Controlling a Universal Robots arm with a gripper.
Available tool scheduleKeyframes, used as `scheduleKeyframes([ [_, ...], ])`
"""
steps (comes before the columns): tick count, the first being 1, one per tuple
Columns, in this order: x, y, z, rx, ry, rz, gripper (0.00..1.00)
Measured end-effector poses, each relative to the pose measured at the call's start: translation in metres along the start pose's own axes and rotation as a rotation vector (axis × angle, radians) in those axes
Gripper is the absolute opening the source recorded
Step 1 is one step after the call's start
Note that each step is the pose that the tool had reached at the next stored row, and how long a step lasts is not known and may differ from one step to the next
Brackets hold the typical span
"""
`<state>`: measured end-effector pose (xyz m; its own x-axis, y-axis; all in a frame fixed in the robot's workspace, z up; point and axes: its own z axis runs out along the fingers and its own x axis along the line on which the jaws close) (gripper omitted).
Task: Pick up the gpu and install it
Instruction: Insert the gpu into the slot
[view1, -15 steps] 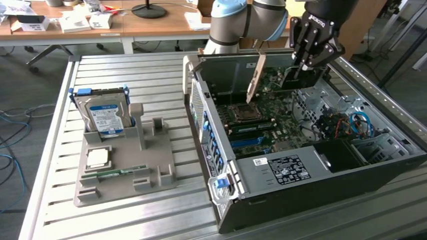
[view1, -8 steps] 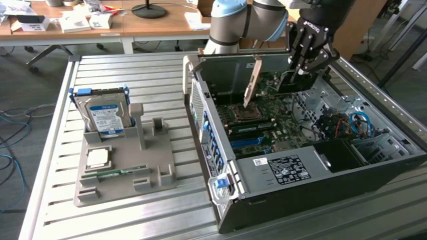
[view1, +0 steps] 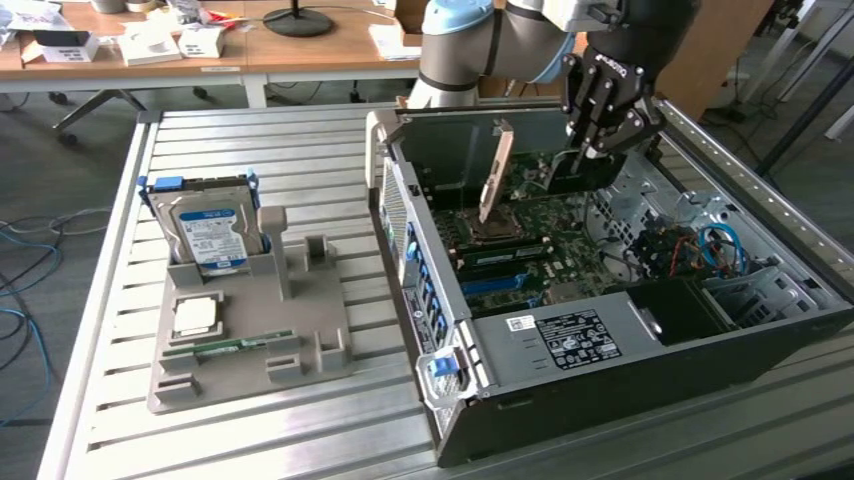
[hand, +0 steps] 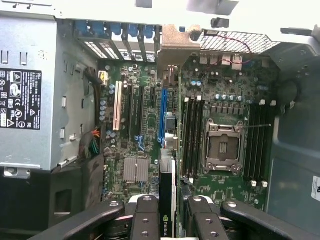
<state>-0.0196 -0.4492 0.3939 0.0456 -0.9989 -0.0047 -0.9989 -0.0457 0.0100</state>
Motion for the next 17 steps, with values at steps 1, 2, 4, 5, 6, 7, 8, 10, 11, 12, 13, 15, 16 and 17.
scheduleKeyframes([
  [1,0.000,0.0006,0.0012,0.0000,0.0000,-0.001,0.26],
  [2,0.000,0.0012,0.0024,0.0001,-0.0001,-0.002,0.26],
  [4,0.000,0.0026,0.0052,0.0004,0.0001,-0.004,0.26],
  [5,0.000,0.0033,0.0066,0.0006,0.0000,-0.005,0.26],
  [6,0.000,0.0039,0.0080,0.0007,0.0000,-0.006,0.26],
  [7,0.000,0.0046,0.0094,0.0008,0.0000,-0.007,0.26],
  [8,0.000,0.0053,0.0109,0.0009,0.0001,-0.008,0.26],
  [10,0.000,0.0061,0.0131,0.0009,0.0002,-0.010,0.26],
  [11,0.000,0.0062,0.0139,0.0009,0.0003,-0.011,0.26],
  [12,0.000,0.0062,0.0141,0.0009,0.0003,-0.011,0.26],
  [13,0.000,0.0062,0.0141,0.0009,0.0003,-0.011,0.26],
  [15,0.000,0.0063,0.0141,0.0009,0.0003,-0.011,0.26],
  [16,0.000,0.0063,0.0142,0.0009,0.0003,-0.011,0.26],
  [17,0.000,0.0063,0.0150,0.0011,-0.0002,-0.011,0.26],
])
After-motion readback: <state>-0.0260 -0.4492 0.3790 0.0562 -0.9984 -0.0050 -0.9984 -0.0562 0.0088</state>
